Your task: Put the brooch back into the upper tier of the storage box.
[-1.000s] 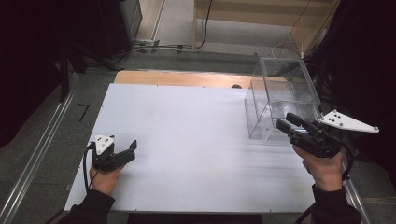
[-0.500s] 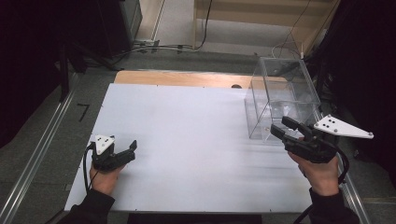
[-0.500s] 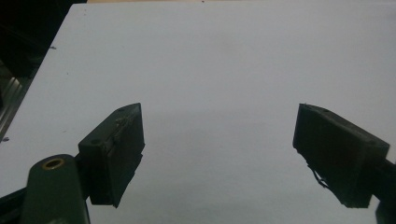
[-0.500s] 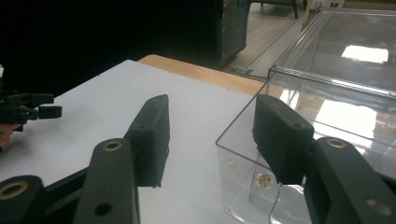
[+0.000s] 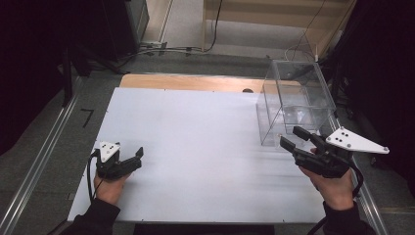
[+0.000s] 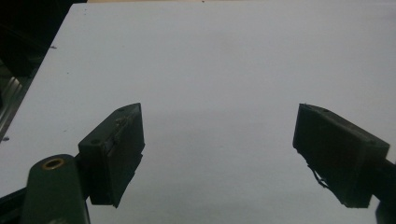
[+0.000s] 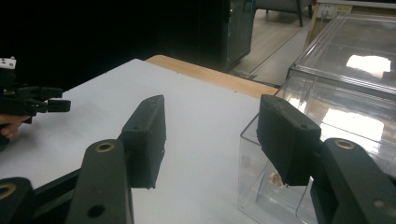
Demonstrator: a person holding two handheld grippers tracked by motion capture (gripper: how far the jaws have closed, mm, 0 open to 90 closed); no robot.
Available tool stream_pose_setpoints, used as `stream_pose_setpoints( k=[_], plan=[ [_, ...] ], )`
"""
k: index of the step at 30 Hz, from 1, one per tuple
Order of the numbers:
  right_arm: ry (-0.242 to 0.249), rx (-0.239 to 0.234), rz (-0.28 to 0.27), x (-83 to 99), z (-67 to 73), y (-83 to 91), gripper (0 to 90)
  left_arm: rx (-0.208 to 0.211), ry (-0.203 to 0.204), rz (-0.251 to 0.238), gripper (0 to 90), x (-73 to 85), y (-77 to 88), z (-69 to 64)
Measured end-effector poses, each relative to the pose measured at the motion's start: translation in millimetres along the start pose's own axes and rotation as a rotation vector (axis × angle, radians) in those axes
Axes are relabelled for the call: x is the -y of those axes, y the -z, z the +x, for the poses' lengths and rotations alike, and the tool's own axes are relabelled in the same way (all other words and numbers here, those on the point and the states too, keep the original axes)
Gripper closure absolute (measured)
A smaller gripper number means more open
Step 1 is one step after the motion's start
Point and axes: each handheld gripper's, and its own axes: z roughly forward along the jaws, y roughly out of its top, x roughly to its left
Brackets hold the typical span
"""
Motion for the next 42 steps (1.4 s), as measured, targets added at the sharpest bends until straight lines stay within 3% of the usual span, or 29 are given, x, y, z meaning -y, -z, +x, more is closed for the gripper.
stream_pose_setpoints(
  k=[15, 29, 42],
  plan=[
    [0.016, -0.019, -0.008, 15.4, 5.9, 1.1, 40.4, -0.002, 0.001, -0.001, 17.5, 0.0, 0.0, -0.3],
    [0.022, -0.034, 0.023, 35.8, 9.6, -6.8, 38.3, -0.001, 0.0, 0.0, 17.5, -0.1, 0.3, 0.1],
    [0.021, -0.022, 0.058, 58.9, 3.4, -11.5, 31.4, 0.0, -0.001, -0.001, 17.5, -0.2, 0.7, 0.1]
  ],
)
